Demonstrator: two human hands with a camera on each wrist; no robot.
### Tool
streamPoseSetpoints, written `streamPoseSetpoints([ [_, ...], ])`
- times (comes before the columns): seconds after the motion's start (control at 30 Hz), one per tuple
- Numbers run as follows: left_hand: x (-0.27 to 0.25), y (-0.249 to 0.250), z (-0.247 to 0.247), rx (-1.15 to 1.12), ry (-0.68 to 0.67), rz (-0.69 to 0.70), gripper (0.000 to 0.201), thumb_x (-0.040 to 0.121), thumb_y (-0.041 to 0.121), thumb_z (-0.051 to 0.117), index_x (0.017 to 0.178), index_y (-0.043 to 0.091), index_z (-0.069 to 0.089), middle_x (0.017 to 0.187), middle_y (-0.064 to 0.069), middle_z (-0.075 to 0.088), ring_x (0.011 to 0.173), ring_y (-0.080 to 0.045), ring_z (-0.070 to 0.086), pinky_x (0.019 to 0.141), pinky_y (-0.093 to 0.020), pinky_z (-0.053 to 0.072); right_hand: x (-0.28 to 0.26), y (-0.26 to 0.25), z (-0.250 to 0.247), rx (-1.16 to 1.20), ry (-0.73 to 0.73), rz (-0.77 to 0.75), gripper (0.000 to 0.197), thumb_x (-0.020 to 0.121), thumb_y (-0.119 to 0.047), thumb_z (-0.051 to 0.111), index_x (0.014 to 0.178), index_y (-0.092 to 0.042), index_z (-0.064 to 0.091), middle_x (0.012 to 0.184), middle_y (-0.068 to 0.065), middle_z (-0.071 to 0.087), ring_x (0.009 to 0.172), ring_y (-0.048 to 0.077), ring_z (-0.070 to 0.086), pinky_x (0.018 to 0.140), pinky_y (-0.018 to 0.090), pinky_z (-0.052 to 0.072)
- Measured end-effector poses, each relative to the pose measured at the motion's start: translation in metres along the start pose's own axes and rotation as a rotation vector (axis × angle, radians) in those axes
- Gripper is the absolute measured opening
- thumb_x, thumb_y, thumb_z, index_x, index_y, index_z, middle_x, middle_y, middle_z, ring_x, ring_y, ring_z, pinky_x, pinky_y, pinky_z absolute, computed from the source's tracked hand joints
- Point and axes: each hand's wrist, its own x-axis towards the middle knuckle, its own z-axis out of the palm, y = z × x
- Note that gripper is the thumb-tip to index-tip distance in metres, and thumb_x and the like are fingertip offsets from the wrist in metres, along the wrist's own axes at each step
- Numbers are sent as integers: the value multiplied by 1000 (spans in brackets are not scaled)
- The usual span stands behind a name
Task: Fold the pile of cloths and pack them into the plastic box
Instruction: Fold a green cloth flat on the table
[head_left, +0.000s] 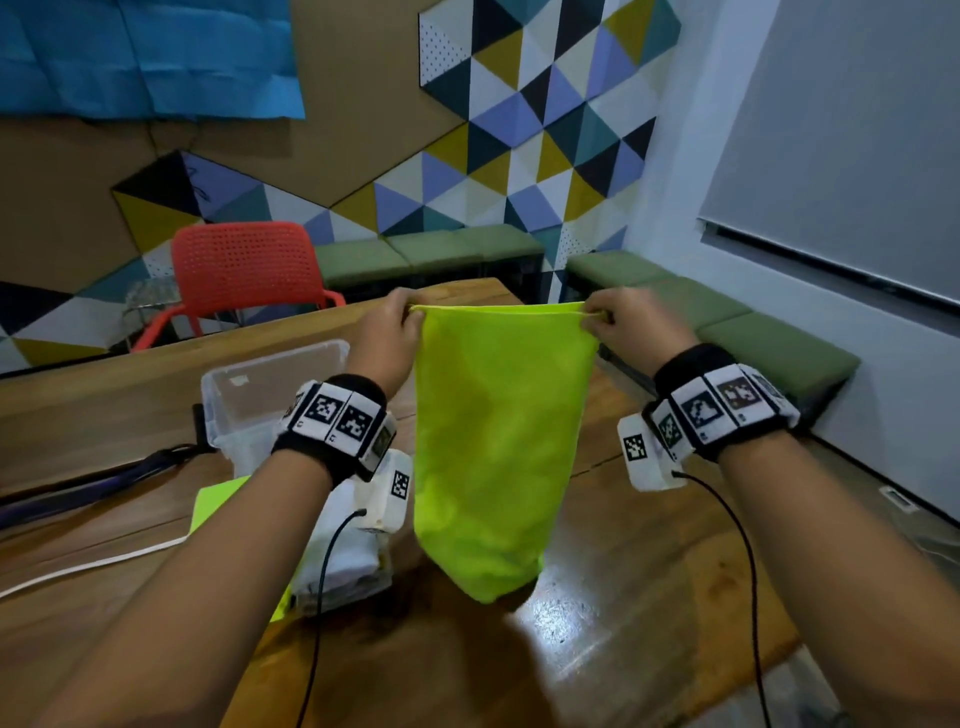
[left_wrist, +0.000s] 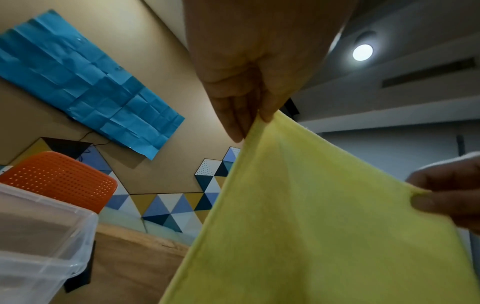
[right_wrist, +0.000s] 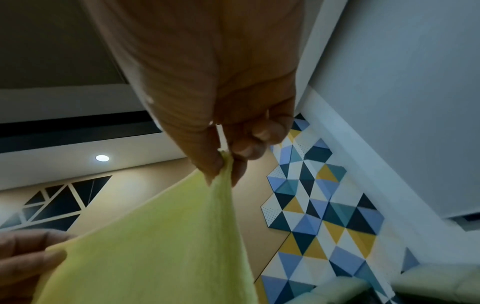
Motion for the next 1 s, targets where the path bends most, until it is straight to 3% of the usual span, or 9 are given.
streamPoseSetpoints([
  [0.13,3,4,-1,-91,39,2,18,88,11,60,104,3,65,95,-12,65,89,-22,59,81,-30,47,-3,3,1,30,44,27,35,87,-12,53,121,-14,47,107,14,60,102,34,53,82,42,46],
  [0.3,-16,29,23,-250,-156,131,15,85,2,63,89,16,61,83,2,61,81,-11,58,76,-22,48,-6,-35,8,15,-172,-176,55,86,-40,62,135,-22,46,134,3,51,127,26,36,104,44,32],
  [0.37,-23,30,33,-327,-163,105,23,84,1,63,87,22,53,79,10,56,72,4,54,70,-12,44,-3,-46,19,67,-234,-197,42,86,-42,61,120,-19,59,121,3,61,119,24,46,99,43,38],
  [0.47,-31,25,39,-454,-113,43,26,84,0,63,96,18,50,75,7,54,65,9,53,65,-8,44,-3,-46,32,299,-198,-207,11,86,-28,65,82,-18,62,81,-1,61,82,19,56,72,35,45],
  [0.53,-35,23,38,-557,-73,-12,30,83,-2,64,101,15,47,77,6,55,66,10,55,67,-8,46,-6,-46,35,377,-177,-201,23,86,-21,65,67,-22,53,64,-8,50,63,11,47,58,23,36],
  [0.6,-38,18,39,-638,-82,-64,32,84,-2,63,108,12,46,81,5,56,70,9,56,68,-8,48,-6,-46,36,428,-154,-202,15,87,-19,65,73,-12,61,67,-3,58,63,11,52,59,20,38],
  [0.67,-44,9,43,-636,-182,-109,30,87,4,61,112,12,48,89,5,56,82,-3,58,71,-12,50,-4,-45,36,453,-109,-222,18,88,-17,63,86,0,67,79,12,66,74,26,59,69,35,46],
  [0.83,-72,-29,66,-497,-234,-185,24,89,11,59,90,28,43,89,0,53,83,-22,55,82,-49,48,2,-41,21,512,44,-234,22,90,-17,60,95,3,67,88,22,67,84,36,60,76,44,48],
  [1.0,-92,-51,84,-407,-376,-199,27,96,21,50,122,24,46,117,0,60,106,-20,59,90,-37,48,15,-41,2,548,158,-239,23,93,-19,55,93,3,63,74,4,56,70,14,49,65,29,37],
])
